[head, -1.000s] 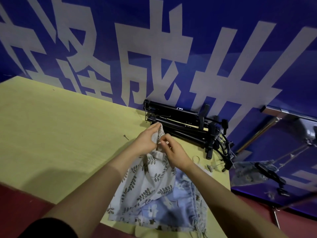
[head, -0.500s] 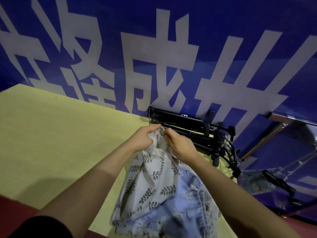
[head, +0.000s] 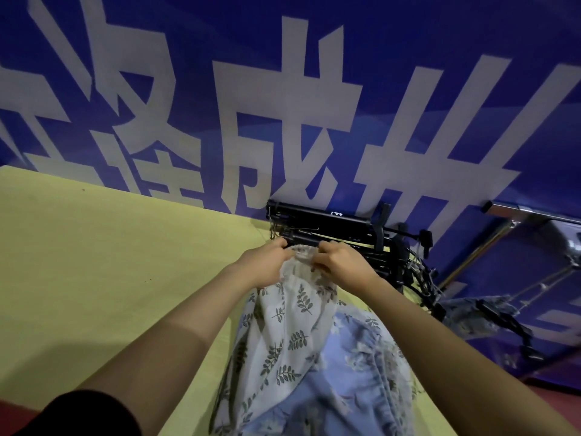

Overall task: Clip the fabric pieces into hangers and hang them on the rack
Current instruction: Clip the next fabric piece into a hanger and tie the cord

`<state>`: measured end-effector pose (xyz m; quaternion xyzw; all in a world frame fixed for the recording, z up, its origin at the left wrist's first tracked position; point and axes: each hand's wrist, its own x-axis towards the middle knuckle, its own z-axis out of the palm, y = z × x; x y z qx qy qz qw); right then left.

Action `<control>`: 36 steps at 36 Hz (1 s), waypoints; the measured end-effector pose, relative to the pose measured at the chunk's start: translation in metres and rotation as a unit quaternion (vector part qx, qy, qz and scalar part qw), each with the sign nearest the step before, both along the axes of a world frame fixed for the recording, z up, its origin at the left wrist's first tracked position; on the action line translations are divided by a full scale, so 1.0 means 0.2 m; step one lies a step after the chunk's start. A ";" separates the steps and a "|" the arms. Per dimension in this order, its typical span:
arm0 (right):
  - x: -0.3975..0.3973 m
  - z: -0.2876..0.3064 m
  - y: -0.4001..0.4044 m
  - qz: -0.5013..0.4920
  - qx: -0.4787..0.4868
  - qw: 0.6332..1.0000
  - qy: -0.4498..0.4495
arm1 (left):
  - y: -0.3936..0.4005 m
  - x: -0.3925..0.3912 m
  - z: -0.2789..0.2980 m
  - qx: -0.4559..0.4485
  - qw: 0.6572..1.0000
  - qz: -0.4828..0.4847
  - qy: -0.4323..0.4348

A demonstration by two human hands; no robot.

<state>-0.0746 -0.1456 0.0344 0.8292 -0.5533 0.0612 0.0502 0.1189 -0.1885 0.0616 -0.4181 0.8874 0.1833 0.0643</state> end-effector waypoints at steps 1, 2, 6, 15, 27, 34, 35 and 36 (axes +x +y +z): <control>0.00 -0.01 -0.01 -0.006 0.006 1.000 0.003 | 0.00 -0.01 0.00 -0.005 1.000 -0.004 -0.020; 0.00 -0.01 -0.02 -0.012 0.012 1.000 0.007 | 0.00 -0.01 0.01 -0.006 0.999 -0.004 -0.033; 0.00 0.01 -0.04 -0.015 0.029 0.999 0.016 | 0.00 -0.04 0.01 -0.009 0.998 0.011 -0.058; -0.03 0.02 -0.13 -0.096 0.092 0.950 -0.281 | -0.10 -0.13 -0.02 0.004 0.987 0.134 0.089; -0.26 -0.04 -0.57 -0.261 0.103 0.959 -0.036 | -0.34 -0.27 -0.10 -0.088 0.967 0.204 0.126; -0.36 -0.17 -0.72 -0.242 0.133 0.958 0.076 | -0.45 -0.30 -0.18 -0.104 0.974 0.182 0.083; -0.36 -0.18 -0.73 -0.240 0.125 0.959 0.087 | -0.46 -0.30 -0.19 -0.103 0.974 0.183 0.084; -0.36 -0.18 -0.74 -0.239 0.116 0.960 0.092 | -0.46 -0.29 -0.21 -0.102 0.974 0.184 0.087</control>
